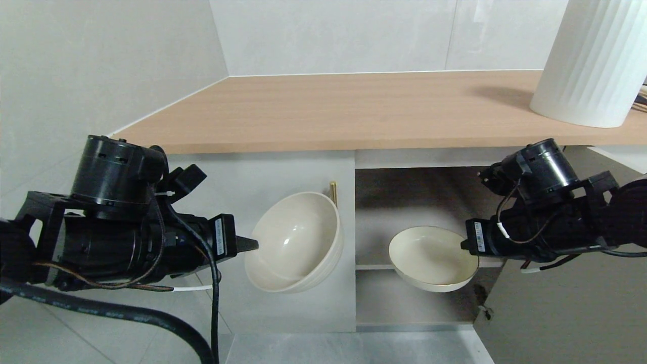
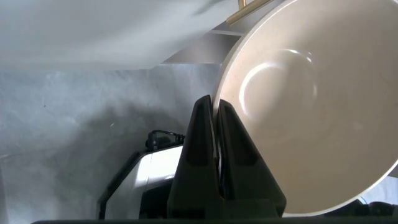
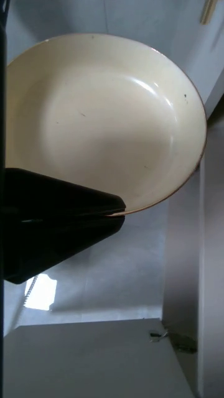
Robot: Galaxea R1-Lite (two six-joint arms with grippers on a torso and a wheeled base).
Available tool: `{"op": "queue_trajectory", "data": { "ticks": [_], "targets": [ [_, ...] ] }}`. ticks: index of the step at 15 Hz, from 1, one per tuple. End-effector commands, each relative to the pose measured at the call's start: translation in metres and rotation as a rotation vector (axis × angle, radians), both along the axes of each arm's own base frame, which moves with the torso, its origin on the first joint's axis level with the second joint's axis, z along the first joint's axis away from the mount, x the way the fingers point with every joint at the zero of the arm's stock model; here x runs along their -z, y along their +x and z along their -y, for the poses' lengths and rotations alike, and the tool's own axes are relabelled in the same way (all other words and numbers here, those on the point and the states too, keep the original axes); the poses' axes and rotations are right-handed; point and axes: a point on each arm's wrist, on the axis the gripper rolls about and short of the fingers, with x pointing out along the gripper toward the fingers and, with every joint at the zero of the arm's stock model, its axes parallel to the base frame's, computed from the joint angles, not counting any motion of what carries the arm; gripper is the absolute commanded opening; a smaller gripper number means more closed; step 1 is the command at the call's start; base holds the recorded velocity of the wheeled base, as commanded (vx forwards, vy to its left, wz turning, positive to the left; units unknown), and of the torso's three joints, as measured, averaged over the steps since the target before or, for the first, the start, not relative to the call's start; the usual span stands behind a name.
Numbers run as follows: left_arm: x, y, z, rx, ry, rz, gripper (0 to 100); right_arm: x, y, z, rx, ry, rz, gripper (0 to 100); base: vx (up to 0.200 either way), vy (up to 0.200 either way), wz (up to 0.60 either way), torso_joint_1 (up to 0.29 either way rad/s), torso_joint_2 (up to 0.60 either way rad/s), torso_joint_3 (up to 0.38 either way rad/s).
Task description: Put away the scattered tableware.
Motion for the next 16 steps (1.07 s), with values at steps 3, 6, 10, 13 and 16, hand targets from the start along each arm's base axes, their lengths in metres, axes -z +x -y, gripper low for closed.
{"op": "queue_trajectory", "data": {
  "ticks": [3, 6, 10, 13, 16],
  "targets": [
    [0.002, 0.001, 0.0, 0.0, 0.002, -0.006, 0, 0.044, 0.025, -0.012, 0.019, -0.06, -0.072, 0, 0.0, 0.0, 0.0, 0.0, 0.0, 0.0],
    [0.002, 0.002, 0.001, 0.0, 0.003, -0.007, 0, 0.081, 0.042, -0.021, 0.027, -0.089, -0.107, 0, 0.0, 0.0, 0.0, 0.0, 0.0, 0.0],
    [0.004, 0.002, 0.001, 0.002, 0.008, -0.017, 0, 0.132, 0.078, -0.03, 0.13, -0.086, -0.031, 0, 0.0, 0.0, 0.0, 0.0, 0.0, 0.0],
    [0.011, 0.005, 0.005, 0.021, 0.028, -0.035, 0, 0.155, 0.102, -0.024, 0.226, -0.057, 0.093, 0, 0.0, 0.0, 0.0, 0.0, 0.0, 0.0],
    [0.016, 0.003, 0.008, 0.049, 0.065, -0.058, 0, 0.167, 0.113, -0.017, 0.274, -0.061, 0.141, 0, 0.0, 0.0, 0.0, 0.0, 0.0, 0.0]
  ]
}}
